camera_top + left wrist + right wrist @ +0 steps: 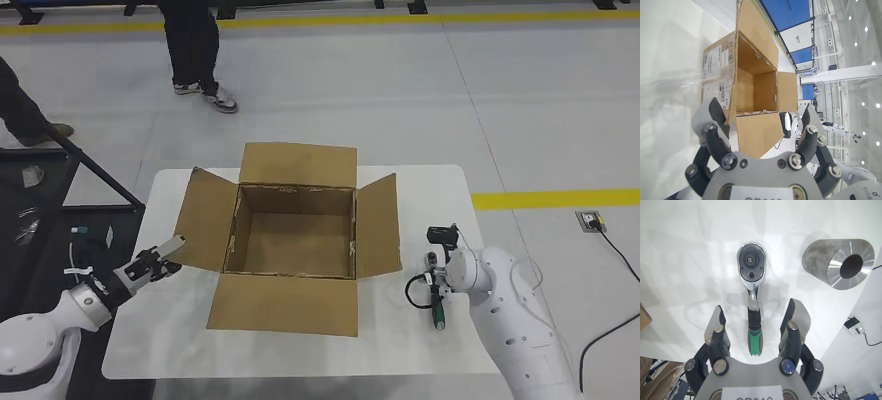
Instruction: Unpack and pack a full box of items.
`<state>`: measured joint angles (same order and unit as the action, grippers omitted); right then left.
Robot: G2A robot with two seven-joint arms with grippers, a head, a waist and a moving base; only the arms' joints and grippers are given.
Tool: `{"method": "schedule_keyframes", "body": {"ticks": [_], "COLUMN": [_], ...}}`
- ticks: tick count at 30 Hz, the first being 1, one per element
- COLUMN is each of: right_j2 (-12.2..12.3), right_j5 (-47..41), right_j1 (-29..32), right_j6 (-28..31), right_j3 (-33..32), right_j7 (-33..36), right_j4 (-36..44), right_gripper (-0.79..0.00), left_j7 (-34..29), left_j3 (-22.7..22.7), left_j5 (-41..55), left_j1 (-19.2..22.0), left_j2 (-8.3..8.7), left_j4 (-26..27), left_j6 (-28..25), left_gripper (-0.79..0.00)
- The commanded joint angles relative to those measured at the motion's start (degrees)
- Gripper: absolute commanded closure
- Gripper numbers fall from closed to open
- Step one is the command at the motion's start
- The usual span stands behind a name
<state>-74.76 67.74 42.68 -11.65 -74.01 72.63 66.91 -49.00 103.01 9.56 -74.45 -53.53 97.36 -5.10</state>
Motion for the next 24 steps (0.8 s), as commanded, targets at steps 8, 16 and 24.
{"method": "schedule_keyframes", "body": {"ticks": [8,16,24], "right_j2": [0.1,0.0,0.3], "right_j5": [-0.5,-1.0,-1.6], "right_j1": [0.1,-0.1,0.1], "right_j6": [0.4,0.3,0.7], "right_j3": [-0.1,0.6,-0.4], "right_j7": [-0.2,-0.1,-1.2], "right_j4": [-1.0,-1.8,0.9], "right_gripper": [-0.317,-0.219,0.000], "left_j7": [0.1,0.2,0.5], "left_j3": [-0.3,0.2,0.8], "left_j5": [-0.2,0.1,0.4], "left_j1": [0.0,-0.1,-0.6], "left_j2": [0.22,0.44,0.63], "left_j4": [0.5,-0.3,-0.1], "left_j6": [-0.1,-0.6,-0.7], "left_gripper": [-0.785,-0.785,-0.785]}}
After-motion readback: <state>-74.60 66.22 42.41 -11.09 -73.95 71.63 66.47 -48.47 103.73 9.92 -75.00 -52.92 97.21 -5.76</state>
